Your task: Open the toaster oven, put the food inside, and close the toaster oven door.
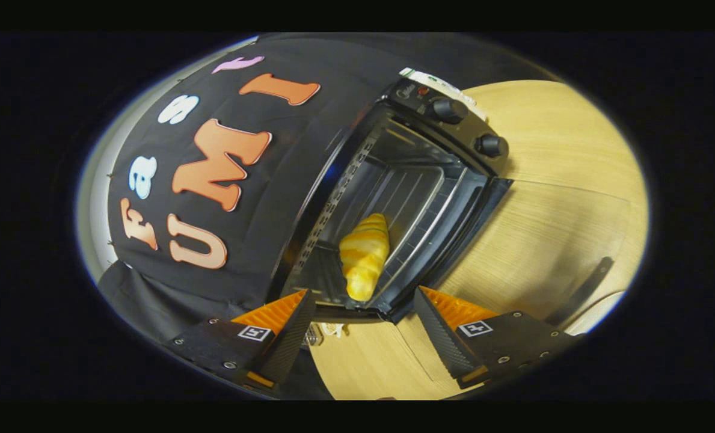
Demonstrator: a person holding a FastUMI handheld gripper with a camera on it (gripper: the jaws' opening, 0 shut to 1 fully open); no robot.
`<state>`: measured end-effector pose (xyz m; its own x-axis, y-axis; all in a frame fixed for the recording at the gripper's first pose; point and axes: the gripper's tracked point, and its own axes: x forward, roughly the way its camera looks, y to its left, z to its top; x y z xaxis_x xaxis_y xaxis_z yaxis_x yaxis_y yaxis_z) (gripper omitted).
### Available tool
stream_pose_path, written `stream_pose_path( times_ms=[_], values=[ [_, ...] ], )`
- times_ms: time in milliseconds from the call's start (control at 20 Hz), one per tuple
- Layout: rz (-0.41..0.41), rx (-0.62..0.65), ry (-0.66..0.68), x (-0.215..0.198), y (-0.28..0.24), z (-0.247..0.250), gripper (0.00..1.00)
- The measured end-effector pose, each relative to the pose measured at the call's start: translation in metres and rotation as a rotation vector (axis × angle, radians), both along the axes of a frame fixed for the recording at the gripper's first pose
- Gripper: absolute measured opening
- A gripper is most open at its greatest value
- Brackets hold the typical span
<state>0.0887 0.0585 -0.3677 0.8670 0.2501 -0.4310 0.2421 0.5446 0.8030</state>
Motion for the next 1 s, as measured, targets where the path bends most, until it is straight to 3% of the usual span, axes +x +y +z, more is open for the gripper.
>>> stream_pose_path(
  times_ms=[350,500,700,1000],
  values=[
    [0.085,-0.264,0.050,-0.068,-0.034,-0.015,0.98],
    [0.085,-0.466,0.089,-0.092,-0.068,-0.028,0.98],
    [0.169,-0.695,0.138,-0.123,-0.090,-0.041,0.98],
    [0.294,-0.929,0.198,-0.139,-0.100,-0.064,0.99]
  ],
)
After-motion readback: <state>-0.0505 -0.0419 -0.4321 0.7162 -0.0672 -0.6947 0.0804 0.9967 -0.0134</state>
